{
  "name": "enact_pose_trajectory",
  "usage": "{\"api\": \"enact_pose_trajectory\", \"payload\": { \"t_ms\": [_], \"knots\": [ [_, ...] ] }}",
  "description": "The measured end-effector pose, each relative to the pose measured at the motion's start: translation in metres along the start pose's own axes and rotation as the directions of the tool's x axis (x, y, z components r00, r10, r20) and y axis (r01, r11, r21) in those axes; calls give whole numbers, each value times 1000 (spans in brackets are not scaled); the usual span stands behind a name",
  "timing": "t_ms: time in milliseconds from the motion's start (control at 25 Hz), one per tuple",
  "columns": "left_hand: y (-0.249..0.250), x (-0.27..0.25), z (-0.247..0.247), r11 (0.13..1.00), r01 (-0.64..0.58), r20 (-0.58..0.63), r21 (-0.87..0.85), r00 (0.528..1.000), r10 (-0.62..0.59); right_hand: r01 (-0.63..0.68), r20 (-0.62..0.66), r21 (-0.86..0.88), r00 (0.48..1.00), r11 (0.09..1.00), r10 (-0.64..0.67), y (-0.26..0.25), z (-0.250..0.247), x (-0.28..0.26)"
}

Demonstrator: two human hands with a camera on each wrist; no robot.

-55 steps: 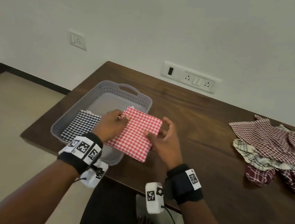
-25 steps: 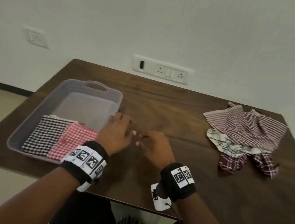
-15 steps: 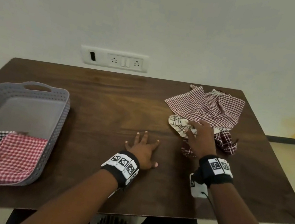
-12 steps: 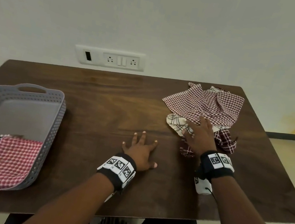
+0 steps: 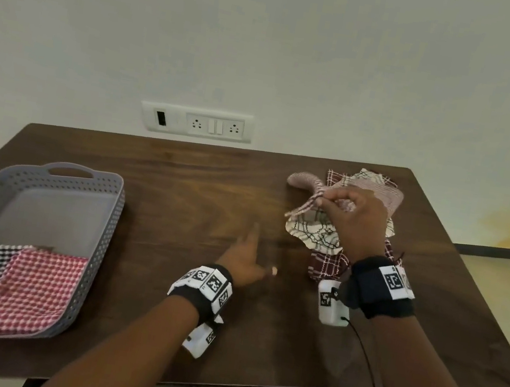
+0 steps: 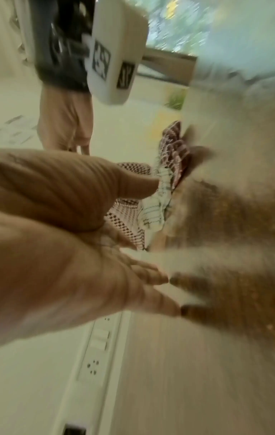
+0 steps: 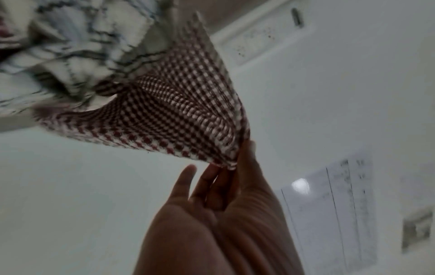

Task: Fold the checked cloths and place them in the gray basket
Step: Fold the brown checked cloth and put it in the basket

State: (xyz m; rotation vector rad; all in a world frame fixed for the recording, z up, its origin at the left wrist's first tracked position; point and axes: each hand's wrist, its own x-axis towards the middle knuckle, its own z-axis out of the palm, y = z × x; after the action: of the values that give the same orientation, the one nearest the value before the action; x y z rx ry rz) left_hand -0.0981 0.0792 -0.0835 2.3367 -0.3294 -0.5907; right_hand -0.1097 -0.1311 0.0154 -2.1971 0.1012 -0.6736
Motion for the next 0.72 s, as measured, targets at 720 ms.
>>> {"api": "enact_pose_trajectory", "payload": {
  "t_ms": [720],
  "knots": [
    [-6, -113, -95, 861, -277, -408, -426, 908, 90, 1, 553, 223, 823, 975, -127, -116, 25, -64]
  ]
}}
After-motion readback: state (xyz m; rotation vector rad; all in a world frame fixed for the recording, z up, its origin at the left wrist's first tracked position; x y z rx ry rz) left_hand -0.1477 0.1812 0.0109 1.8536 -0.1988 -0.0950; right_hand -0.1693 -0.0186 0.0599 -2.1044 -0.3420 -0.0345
